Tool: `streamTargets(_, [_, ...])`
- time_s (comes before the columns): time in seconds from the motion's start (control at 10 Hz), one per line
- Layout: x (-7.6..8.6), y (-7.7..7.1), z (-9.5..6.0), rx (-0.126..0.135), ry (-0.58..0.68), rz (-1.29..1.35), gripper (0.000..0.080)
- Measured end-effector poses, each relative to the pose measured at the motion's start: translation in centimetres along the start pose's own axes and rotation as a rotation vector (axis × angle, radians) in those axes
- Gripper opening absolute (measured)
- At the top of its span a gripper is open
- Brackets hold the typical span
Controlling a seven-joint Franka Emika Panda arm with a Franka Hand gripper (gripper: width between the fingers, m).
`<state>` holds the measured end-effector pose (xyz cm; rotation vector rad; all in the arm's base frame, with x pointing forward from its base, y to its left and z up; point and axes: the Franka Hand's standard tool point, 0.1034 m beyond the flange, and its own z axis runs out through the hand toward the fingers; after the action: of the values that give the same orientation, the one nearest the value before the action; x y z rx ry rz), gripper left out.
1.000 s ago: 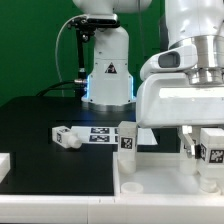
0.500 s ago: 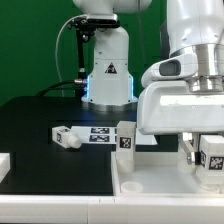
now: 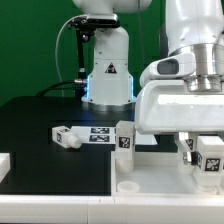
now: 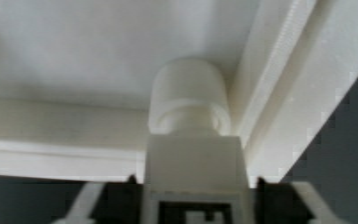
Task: Assemble square table
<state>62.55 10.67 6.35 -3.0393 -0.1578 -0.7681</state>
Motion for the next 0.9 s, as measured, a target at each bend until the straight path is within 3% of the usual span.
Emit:
streamTargets(0.1, [0.0,0.0,0.0,0.000,0.000,0.000,0.0482])
streamTargets(0.2, [0.0,0.0,0.0,0.000,0.000,0.000,0.0596])
streamTargets(0.4, [0.0,0.0,0.0,0.004,-0.010,0.004,0.0640])
streamTargets(0.5, [0.2,-0.4,-0.2,0.033,-0.073,0.024,0.0640])
streamTargets(0.6, [1.3,-0.1,-0.7,0.042,-0.082,0.035,0.0648])
streamTargets(0.8, [2.0,-0.5,-0.7,0.101,-0.273,0.077,0.0649])
streamTargets(0.9, [2.6,-0.4,-0.6,0.102,-0.305,0.074,0.0649])
